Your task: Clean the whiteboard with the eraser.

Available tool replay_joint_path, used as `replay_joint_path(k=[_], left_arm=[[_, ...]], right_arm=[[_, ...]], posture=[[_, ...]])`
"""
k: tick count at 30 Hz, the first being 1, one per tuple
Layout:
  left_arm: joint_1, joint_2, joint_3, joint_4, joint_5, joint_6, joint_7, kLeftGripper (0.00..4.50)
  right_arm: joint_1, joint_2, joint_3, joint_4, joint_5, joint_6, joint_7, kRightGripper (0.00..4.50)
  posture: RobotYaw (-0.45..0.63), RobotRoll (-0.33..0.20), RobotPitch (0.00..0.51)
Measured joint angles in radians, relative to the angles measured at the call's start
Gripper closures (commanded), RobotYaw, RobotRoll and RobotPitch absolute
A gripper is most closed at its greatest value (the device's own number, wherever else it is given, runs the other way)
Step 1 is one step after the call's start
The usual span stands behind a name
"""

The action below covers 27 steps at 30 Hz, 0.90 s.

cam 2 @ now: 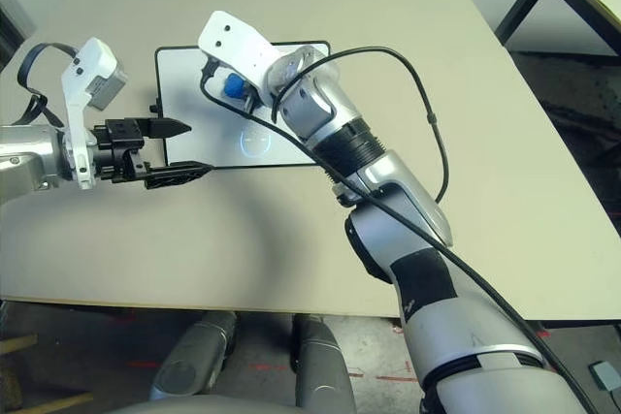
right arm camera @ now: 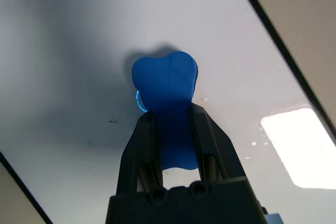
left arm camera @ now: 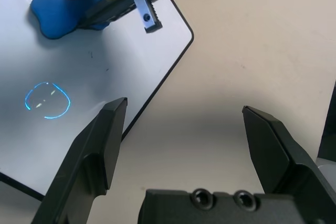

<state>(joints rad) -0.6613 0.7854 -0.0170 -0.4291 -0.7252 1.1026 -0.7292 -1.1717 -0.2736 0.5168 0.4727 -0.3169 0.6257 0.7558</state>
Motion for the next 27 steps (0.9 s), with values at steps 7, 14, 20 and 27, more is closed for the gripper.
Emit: replay_joint_path(k=[7, 14, 20, 27], left_arm=[[-0.01, -0.002, -0.002, 0.001, 0.0, 0.0, -0.004, 0.0], [-0.011, -0.011, -0.003, 0.001, 0.001, 0.0, -0.004, 0.0], [-0.016, -0.018, -0.006, 0.003, 0.015, -0.001, -0.005, 0.0], [-0.018, -0.027, -0.012, 0.015, 0.024, -0.016, -0.011, 0.0]], right_arm=[[0.129, 0.017, 0.028, -0.098, -0.019, 0.02, 0.022, 3.73], [0.161, 0.012, 0.048, -0.104, -0.043, 0.037, 0.039, 3.73], [0.126, 0.012, 0.043, -0.047, -0.04, 0.041, 0.039, 3.74], [-0.035, -0.024, -0.087, 0.147, -0.03, 0.032, -0.04, 3.74]], posture=[[0.17, 0.0, 0.164], [0.16, 0.0, 0.158], [0.15, 0.0, 0.154], [0.15, 0.0, 0.149]])
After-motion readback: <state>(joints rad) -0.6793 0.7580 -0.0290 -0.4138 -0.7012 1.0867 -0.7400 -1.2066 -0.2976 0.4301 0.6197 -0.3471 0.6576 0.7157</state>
